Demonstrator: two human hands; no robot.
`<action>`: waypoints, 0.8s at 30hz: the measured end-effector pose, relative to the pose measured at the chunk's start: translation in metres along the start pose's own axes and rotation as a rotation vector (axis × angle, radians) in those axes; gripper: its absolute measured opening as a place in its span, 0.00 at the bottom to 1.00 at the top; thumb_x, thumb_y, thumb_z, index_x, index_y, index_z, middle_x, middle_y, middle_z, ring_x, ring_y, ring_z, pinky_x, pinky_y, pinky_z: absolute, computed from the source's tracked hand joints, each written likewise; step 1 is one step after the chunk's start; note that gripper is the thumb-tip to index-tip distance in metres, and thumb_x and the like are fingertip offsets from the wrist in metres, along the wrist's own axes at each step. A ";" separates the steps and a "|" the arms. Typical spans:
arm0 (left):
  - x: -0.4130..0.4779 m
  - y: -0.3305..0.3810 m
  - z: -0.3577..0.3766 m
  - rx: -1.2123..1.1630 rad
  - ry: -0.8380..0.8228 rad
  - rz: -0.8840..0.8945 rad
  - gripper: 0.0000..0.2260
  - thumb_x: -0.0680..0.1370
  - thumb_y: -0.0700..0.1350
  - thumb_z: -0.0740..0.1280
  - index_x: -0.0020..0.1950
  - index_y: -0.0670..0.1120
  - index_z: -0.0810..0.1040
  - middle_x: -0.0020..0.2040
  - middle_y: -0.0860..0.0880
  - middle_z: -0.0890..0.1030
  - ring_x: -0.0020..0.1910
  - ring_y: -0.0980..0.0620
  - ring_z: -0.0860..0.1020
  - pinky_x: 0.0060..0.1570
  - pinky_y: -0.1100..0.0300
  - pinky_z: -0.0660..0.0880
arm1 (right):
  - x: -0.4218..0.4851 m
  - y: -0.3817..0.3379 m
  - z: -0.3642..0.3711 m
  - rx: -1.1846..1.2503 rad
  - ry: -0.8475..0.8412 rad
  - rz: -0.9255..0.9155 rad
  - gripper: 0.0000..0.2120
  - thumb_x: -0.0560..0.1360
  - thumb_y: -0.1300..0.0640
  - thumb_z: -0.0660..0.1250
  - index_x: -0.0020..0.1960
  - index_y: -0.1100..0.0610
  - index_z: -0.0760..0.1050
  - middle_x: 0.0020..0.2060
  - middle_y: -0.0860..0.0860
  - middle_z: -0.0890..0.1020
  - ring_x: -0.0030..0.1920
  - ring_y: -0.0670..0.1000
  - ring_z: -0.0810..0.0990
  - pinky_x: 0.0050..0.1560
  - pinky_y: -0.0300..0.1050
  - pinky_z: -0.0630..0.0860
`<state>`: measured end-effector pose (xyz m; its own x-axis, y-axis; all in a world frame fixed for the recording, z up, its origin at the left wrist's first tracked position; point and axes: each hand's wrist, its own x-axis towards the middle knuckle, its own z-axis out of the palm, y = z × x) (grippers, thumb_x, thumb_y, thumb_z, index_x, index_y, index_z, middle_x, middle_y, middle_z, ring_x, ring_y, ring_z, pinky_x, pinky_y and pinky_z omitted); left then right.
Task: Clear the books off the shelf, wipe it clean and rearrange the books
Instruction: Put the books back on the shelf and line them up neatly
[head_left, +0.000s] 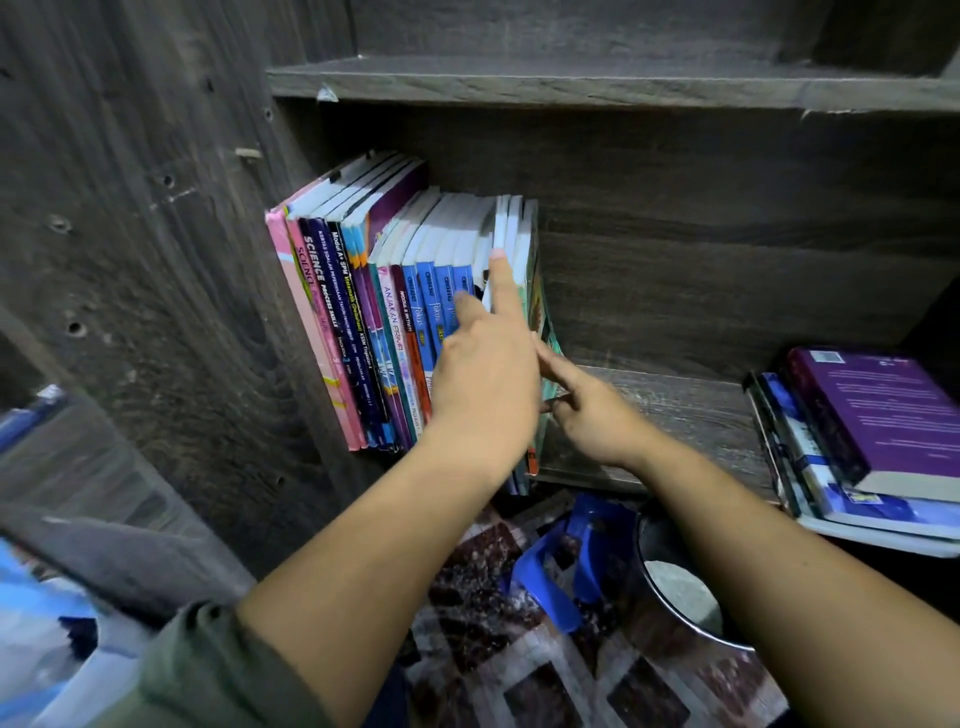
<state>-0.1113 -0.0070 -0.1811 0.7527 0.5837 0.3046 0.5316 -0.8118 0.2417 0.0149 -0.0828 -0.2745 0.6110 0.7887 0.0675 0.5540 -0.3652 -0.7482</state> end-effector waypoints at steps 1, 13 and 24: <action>-0.004 -0.002 0.000 -0.009 0.014 0.002 0.40 0.80 0.41 0.64 0.78 0.48 0.35 0.65 0.37 0.69 0.43 0.46 0.73 0.40 0.57 0.65 | 0.000 -0.003 -0.001 0.008 -0.001 0.014 0.39 0.77 0.68 0.58 0.73 0.29 0.53 0.73 0.47 0.67 0.66 0.50 0.73 0.67 0.49 0.72; -0.078 -0.059 -0.067 0.063 0.023 0.160 0.34 0.76 0.42 0.64 0.78 0.58 0.54 0.55 0.43 0.79 0.52 0.40 0.78 0.51 0.49 0.73 | 0.002 -0.119 -0.003 0.090 0.242 -0.077 0.33 0.77 0.64 0.56 0.77 0.40 0.54 0.77 0.56 0.37 0.78 0.55 0.42 0.67 0.37 0.50; -0.092 -0.096 -0.097 0.180 0.054 0.041 0.33 0.75 0.42 0.64 0.77 0.58 0.57 0.52 0.40 0.81 0.49 0.36 0.78 0.45 0.48 0.74 | 0.035 -0.139 0.025 -0.611 0.350 -0.159 0.28 0.73 0.49 0.63 0.71 0.34 0.61 0.78 0.53 0.40 0.74 0.63 0.51 0.67 0.68 0.61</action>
<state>-0.2692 0.0196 -0.1425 0.7556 0.5463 0.3613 0.5656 -0.8224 0.0606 -0.0543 0.0080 -0.1844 0.5852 0.6883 0.4287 0.8061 -0.5513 -0.2153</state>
